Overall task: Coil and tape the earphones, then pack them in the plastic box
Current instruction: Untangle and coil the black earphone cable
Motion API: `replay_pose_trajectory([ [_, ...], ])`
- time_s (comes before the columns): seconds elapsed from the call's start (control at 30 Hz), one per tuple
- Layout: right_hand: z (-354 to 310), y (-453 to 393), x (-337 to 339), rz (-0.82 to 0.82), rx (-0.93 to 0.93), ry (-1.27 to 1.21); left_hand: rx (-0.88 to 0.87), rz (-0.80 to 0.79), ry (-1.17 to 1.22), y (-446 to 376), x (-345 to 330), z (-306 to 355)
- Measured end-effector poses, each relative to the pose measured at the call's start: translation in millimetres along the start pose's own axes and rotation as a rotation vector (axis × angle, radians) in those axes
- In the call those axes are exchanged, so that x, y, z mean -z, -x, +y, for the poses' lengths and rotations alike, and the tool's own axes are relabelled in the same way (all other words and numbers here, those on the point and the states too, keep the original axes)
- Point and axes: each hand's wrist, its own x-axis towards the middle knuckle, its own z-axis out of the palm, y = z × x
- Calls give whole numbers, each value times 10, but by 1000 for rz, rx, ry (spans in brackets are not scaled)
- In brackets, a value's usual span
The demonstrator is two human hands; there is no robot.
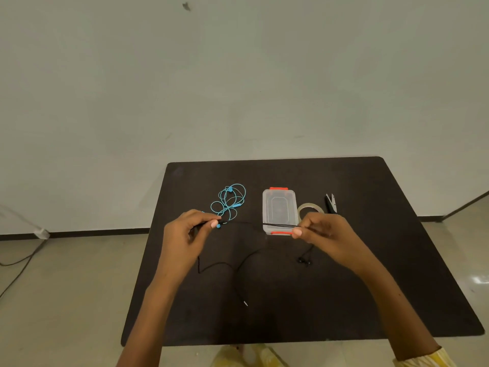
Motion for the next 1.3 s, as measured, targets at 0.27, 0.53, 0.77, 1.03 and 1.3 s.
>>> replay_pose_trajectory([
  [0.27,27,-4,-118,25,-99,-505,68,-82,103,60,-188,60],
  [0.53,148,-66,-152,-92,-206,76,56,-185,119,61,-288,63],
  [0.77,-127,-94,-424,-140,-72,4,-4,-248,69,77,-433,136],
  [1.03,-156,-169,-500,-99,-20,4,-29,-229,36,71,-337,145],
  [1.3,-192,-193,-492,-181,-75,-307,-8,-196,69,44,-281,103],
])
